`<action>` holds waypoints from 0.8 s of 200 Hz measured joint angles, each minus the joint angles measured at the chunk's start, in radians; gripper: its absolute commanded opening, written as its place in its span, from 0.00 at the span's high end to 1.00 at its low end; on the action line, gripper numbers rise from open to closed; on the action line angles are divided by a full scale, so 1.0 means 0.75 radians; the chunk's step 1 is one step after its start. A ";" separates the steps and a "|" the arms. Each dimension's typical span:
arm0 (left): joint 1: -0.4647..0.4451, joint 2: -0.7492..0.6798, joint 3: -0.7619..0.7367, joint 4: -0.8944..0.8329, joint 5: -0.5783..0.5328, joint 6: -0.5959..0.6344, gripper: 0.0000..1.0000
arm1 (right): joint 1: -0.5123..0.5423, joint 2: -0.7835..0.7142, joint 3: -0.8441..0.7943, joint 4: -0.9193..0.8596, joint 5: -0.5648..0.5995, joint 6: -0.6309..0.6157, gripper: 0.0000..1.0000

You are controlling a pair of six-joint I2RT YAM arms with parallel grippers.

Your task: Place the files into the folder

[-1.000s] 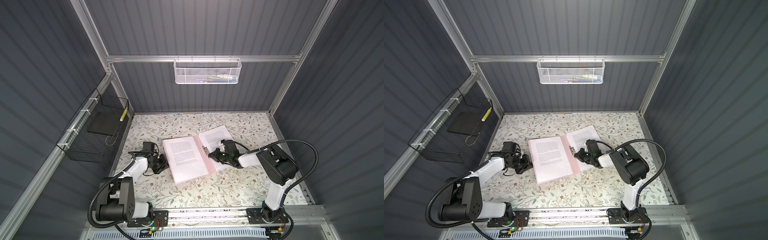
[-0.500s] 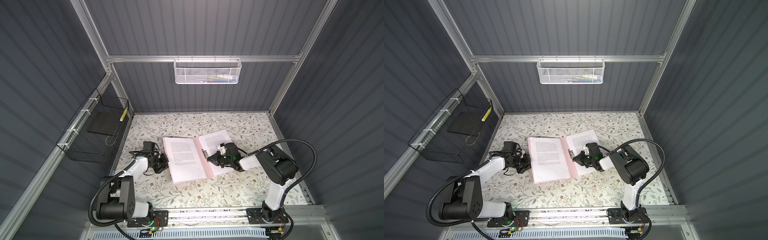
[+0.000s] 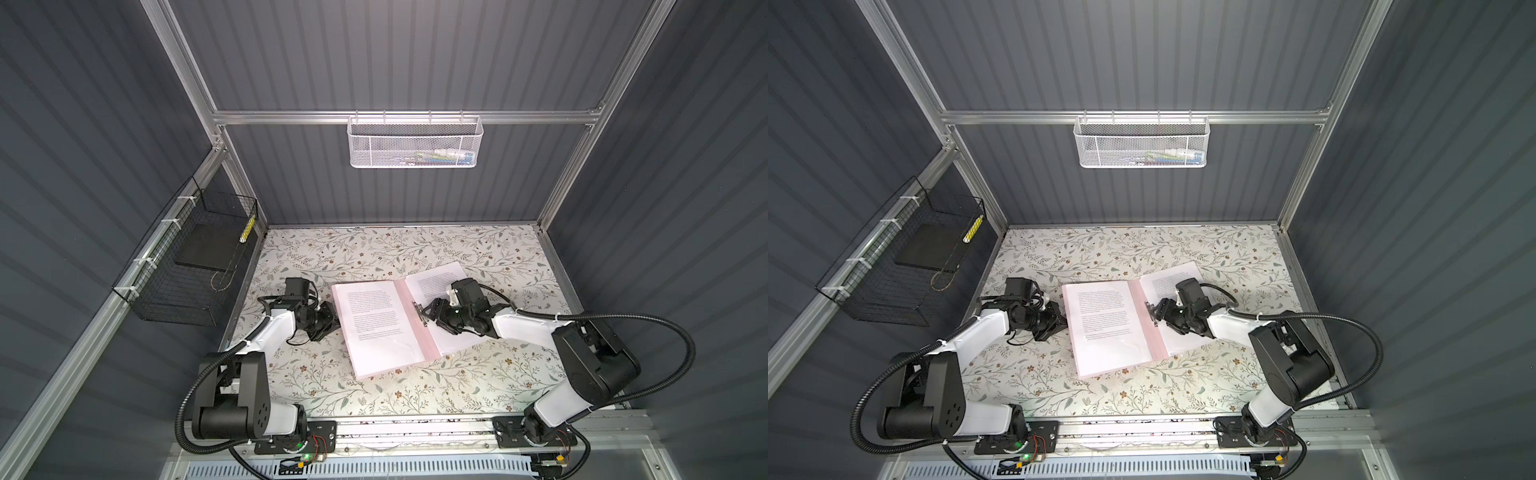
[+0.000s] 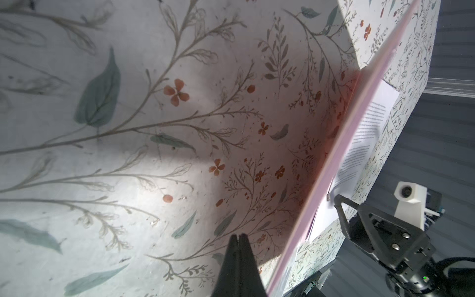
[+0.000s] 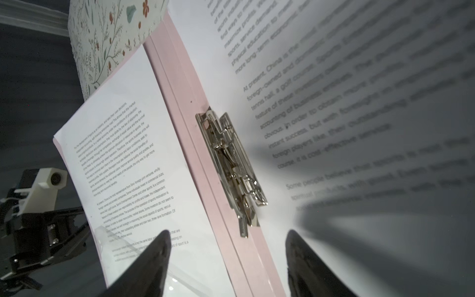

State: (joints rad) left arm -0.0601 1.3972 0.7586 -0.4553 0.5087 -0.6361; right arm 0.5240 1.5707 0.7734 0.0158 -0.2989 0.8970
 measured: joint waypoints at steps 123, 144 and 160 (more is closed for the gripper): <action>-0.251 0.011 0.230 0.050 0.171 -0.062 0.36 | -0.649 0.008 0.096 -0.408 -0.010 -0.487 0.01; -0.413 0.101 0.381 0.112 0.149 -0.098 0.33 | -0.664 0.062 0.083 -0.331 -0.110 -0.477 0.01; -0.519 0.201 0.496 0.140 0.112 -0.123 0.32 | -0.664 0.076 0.057 -0.228 -0.199 -0.443 0.01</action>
State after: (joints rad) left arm -0.4496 1.5482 1.1305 -0.3504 0.5926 -0.7284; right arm 0.0261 1.6279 0.8162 -0.1551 -0.4480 0.5648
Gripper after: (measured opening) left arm 0.674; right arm 0.988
